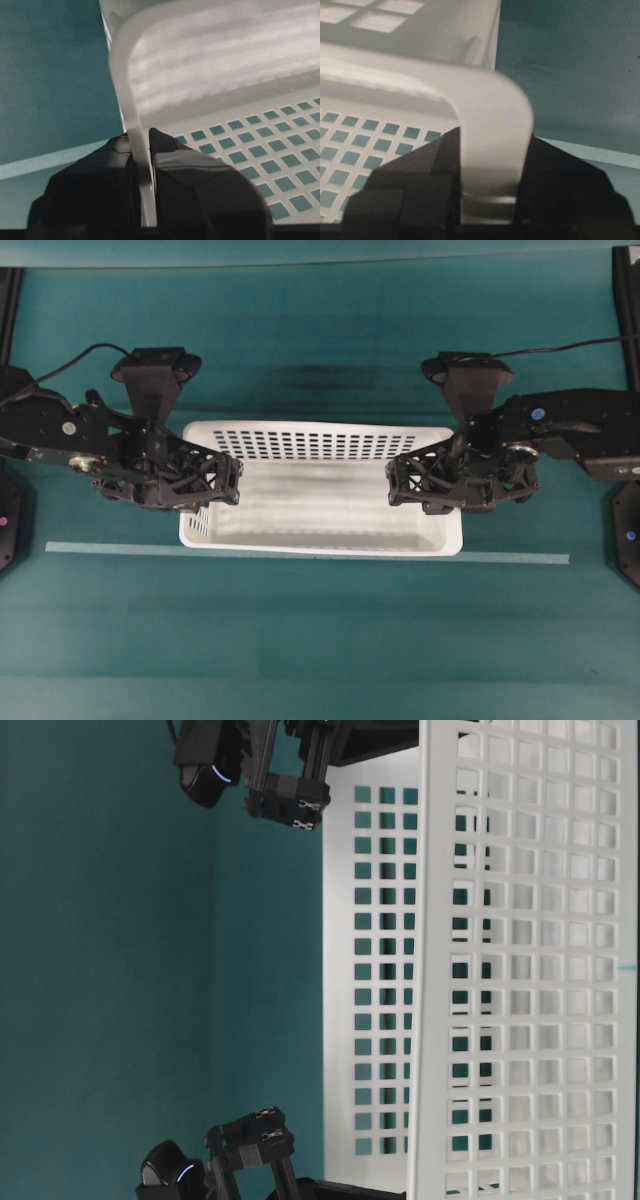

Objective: Lift the white basket with both hands.
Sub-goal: 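Open both grippers to release the basket rims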

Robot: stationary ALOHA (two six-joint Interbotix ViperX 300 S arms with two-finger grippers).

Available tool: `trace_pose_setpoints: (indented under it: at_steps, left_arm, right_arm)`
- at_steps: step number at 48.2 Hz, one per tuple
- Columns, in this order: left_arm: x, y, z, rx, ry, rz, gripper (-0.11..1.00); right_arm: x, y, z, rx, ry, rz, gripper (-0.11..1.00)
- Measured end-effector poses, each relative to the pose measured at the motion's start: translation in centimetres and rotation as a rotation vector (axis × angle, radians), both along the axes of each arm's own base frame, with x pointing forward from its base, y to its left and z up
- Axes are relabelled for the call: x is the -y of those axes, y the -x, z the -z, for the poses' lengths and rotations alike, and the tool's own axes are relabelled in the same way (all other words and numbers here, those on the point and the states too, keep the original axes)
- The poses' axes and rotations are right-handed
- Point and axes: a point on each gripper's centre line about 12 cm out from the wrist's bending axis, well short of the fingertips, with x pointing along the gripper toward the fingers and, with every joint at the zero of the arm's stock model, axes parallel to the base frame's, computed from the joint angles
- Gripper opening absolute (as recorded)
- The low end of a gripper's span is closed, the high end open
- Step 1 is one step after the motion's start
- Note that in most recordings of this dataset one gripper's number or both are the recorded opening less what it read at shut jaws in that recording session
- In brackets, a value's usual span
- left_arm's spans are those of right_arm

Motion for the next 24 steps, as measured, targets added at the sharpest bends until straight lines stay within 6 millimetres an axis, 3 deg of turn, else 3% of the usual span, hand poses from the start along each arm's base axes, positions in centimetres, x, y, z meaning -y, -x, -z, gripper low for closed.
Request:
trace_pose_setpoints:
  at_steps: [24]
  left_arm:
    - [-0.1,-0.14,0.07,0.022,-0.022,0.04,0.0]
  right_arm:
    - [-0.01,0.48,0.24,0.068,0.007,0.016,0.18]
